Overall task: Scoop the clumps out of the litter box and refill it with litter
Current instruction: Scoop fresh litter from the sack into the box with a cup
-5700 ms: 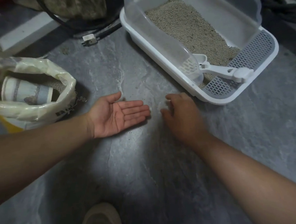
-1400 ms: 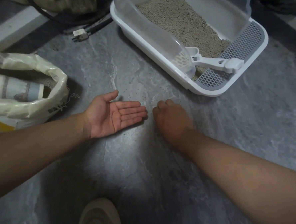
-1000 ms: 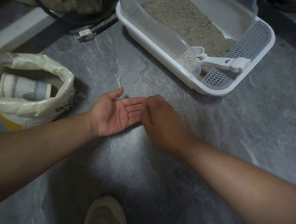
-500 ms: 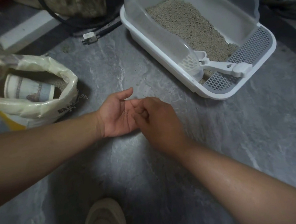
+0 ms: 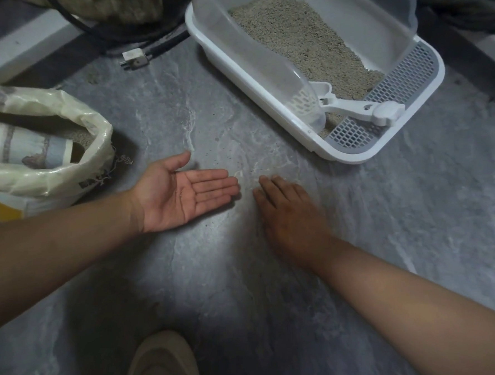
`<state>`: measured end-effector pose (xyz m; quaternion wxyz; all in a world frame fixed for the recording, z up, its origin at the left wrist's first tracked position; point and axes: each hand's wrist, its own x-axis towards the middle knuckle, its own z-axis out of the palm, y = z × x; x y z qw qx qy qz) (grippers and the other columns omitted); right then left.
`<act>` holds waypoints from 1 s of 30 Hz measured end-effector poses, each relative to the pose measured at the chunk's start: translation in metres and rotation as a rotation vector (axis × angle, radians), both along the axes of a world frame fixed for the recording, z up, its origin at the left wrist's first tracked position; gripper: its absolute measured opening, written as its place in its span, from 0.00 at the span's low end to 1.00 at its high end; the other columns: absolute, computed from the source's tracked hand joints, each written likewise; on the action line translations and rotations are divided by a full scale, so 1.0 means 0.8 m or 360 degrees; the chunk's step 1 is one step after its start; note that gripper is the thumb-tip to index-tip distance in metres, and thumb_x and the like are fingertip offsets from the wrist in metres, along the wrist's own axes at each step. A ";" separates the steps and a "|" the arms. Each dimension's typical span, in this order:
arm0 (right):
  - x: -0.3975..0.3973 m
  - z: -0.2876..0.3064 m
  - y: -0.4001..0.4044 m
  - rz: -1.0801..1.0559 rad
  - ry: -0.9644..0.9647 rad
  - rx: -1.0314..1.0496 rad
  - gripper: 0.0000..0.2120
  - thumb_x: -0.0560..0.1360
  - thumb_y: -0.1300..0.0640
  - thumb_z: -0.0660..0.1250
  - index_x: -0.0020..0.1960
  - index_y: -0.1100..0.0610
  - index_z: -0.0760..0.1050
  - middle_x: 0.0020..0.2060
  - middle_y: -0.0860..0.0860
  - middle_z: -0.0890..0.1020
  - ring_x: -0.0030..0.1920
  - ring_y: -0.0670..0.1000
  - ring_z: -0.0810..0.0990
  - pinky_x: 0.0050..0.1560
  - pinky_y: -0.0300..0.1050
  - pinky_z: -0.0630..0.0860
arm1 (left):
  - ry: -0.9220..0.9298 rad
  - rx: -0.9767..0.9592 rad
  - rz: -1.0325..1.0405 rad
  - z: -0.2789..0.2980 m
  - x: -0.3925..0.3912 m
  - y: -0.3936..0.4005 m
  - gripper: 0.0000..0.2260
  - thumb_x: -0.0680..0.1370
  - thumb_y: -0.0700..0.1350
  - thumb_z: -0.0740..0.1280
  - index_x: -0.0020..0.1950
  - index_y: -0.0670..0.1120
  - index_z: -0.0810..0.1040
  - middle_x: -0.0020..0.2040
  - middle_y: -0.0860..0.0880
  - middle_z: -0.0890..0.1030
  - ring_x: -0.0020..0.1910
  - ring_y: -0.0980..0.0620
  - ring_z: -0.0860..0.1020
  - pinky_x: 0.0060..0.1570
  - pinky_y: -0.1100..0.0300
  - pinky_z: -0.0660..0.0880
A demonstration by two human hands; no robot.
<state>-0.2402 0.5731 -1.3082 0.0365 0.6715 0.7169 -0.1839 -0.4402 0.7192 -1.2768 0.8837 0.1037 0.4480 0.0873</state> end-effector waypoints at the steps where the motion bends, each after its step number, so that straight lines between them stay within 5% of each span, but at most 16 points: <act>1: -0.002 -0.002 0.001 0.0000 -0.0006 0.0044 0.25 0.77 0.57 0.57 0.73 0.62 0.70 0.74 0.62 0.69 0.74 0.64 0.67 0.71 0.61 0.66 | -0.0003 -0.0007 0.0001 0.001 0.001 -0.001 0.32 0.83 0.58 0.55 0.68 0.29 0.74 0.67 0.30 0.76 0.65 0.32 0.78 0.64 0.39 0.74; 7: -0.010 0.002 0.023 -0.0116 0.0015 0.0247 0.08 0.75 0.59 0.67 0.53 0.57 0.79 0.51 0.55 0.77 0.50 0.60 0.75 0.48 0.53 0.71 | -0.0006 0.0005 -0.0017 0.005 0.006 0.000 0.32 0.83 0.58 0.55 0.70 0.31 0.72 0.67 0.31 0.77 0.66 0.33 0.78 0.65 0.41 0.74; 14: -0.011 0.009 0.055 -0.0512 0.0391 0.0053 0.04 0.77 0.63 0.65 0.48 0.60 0.80 0.48 0.58 0.77 0.50 0.60 0.77 0.50 0.56 0.77 | 0.0006 -0.0007 -0.0025 0.002 0.006 -0.002 0.32 0.83 0.58 0.54 0.67 0.30 0.75 0.67 0.30 0.77 0.65 0.33 0.78 0.65 0.41 0.73; 21: -0.024 0.030 0.063 -0.0246 -0.0022 -0.0262 0.15 0.79 0.64 0.60 0.65 0.61 0.69 0.61 0.60 0.73 0.61 0.59 0.72 0.58 0.51 0.72 | 0.0006 0.0009 -0.0008 -0.002 0.005 0.000 0.32 0.83 0.58 0.54 0.69 0.31 0.73 0.67 0.31 0.77 0.65 0.33 0.78 0.66 0.41 0.73; 26: -0.041 0.065 0.063 -0.0684 0.0528 0.0023 0.05 0.79 0.64 0.58 0.51 0.61 0.72 0.49 0.58 0.78 0.50 0.58 0.79 0.44 0.45 0.68 | 0.0016 0.0015 0.0043 -0.002 0.009 0.000 0.31 0.83 0.58 0.54 0.67 0.31 0.75 0.65 0.32 0.79 0.63 0.35 0.80 0.64 0.43 0.76; 30: -0.087 0.102 0.068 -0.0412 0.0819 0.0123 0.09 0.80 0.64 0.59 0.57 0.64 0.76 0.52 0.59 0.81 0.51 0.57 0.81 0.52 0.52 0.77 | -0.0044 0.0019 -0.0078 0.003 0.018 -0.001 0.31 0.83 0.59 0.53 0.66 0.34 0.79 0.67 0.36 0.78 0.67 0.39 0.78 0.70 0.47 0.72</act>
